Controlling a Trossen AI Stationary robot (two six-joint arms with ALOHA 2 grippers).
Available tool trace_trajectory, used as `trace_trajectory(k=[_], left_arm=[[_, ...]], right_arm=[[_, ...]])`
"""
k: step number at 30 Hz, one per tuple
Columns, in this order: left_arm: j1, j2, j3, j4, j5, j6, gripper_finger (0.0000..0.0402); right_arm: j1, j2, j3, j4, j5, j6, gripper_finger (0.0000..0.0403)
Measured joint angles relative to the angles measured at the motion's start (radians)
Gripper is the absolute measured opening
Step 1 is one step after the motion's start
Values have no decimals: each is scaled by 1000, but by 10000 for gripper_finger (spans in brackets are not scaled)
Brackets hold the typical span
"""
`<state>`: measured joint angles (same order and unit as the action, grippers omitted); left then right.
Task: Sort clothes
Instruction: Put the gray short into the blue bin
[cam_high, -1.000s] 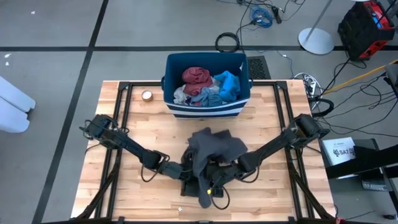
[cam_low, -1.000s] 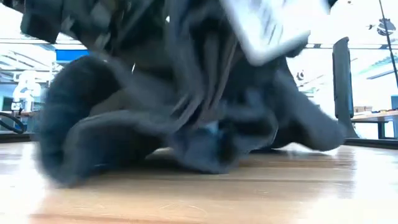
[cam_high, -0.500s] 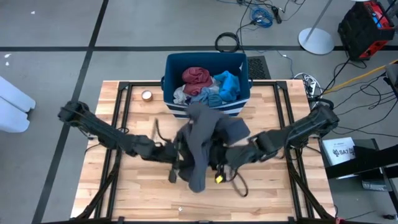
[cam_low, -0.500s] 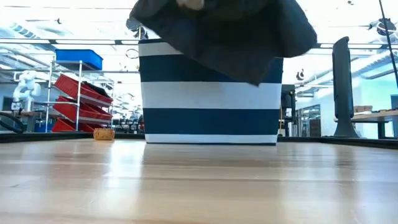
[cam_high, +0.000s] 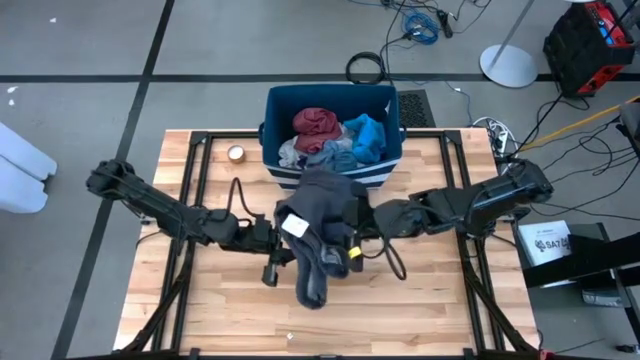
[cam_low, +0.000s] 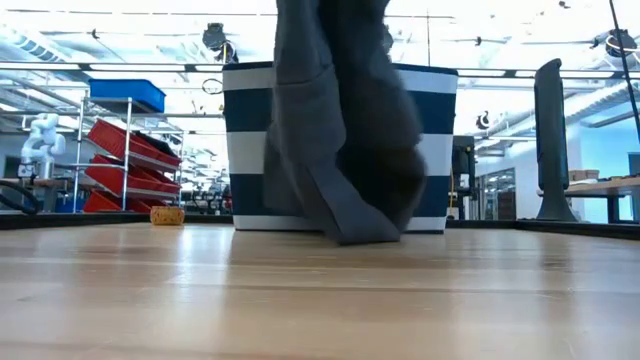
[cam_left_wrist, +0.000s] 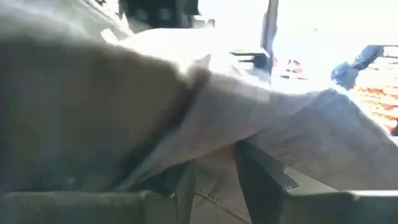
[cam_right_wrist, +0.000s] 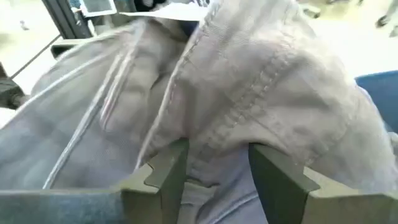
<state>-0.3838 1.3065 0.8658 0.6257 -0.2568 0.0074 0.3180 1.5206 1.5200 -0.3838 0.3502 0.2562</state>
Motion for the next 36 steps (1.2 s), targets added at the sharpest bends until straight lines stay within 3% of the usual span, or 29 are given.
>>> trace_trajectory(k=[16,23,36], left_arm=[[7,13,9,-86,25,35,123],[13,2,9,-128,-83,59,123],[21,1,22,-117,-43,60,123]], right_arm=[[-23,13,-3,-39,-235,39,164],[-7,-6,-3,-52,-381,7,164],[16,19,-3,-77,-36,-208,164]])
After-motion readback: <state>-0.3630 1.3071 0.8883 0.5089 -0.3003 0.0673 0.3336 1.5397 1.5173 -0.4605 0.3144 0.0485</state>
